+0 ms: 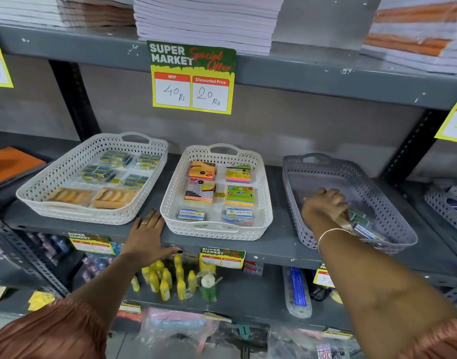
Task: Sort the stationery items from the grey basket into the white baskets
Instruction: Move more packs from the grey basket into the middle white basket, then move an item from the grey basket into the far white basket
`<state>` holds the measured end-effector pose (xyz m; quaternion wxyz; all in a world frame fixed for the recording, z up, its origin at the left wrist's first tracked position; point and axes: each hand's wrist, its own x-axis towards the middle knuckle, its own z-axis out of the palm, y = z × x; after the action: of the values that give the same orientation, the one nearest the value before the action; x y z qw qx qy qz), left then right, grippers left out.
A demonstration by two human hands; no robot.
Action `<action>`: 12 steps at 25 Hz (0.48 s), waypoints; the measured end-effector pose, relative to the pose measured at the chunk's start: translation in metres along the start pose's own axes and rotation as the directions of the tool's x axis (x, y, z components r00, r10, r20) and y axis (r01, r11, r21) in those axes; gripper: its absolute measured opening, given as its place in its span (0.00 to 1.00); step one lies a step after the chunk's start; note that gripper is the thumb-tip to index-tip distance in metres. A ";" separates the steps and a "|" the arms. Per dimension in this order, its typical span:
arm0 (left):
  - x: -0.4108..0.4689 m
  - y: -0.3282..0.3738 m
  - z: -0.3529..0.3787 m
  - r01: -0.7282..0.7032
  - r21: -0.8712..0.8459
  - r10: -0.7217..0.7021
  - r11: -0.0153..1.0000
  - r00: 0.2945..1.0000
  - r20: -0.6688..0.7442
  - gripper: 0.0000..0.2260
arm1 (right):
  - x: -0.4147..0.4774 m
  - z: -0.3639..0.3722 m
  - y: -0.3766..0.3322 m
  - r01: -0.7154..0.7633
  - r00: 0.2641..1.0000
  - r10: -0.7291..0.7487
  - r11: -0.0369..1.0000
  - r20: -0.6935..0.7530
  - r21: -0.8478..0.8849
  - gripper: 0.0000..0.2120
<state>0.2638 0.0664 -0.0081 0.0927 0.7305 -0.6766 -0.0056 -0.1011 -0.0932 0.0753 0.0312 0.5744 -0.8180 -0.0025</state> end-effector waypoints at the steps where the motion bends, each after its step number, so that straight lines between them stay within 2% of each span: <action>1: 0.000 0.000 0.000 -0.002 -0.001 0.002 1.000 1.000 0.000 0.46 | 0.001 0.003 0.005 -0.029 0.999 0.029 1.000 0.028 -0.005 0.27; 5: 0.000 -0.001 -0.001 -0.010 0.008 0.010 1.000 1.000 0.010 0.47 | 0.009 0.011 0.020 -0.104 0.986 0.102 0.995 0.131 0.003 0.28; 8: 0.000 -0.001 -0.001 -0.010 0.035 0.009 0.999 1.000 0.021 0.51 | 0.010 0.016 0.025 -0.109 0.986 0.105 0.994 0.127 0.023 0.23; 12: 0.001 -0.002 0.000 -0.011 0.034 0.011 0.999 1.000 0.016 0.52 | 0.011 0.019 0.027 -0.121 0.988 0.114 0.991 0.104 0.064 0.22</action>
<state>0.2659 0.0654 -0.0086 0.0747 0.7282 -0.6813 0.0005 -0.1311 -0.0950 0.0580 -0.0299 0.5252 -0.8504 -0.0006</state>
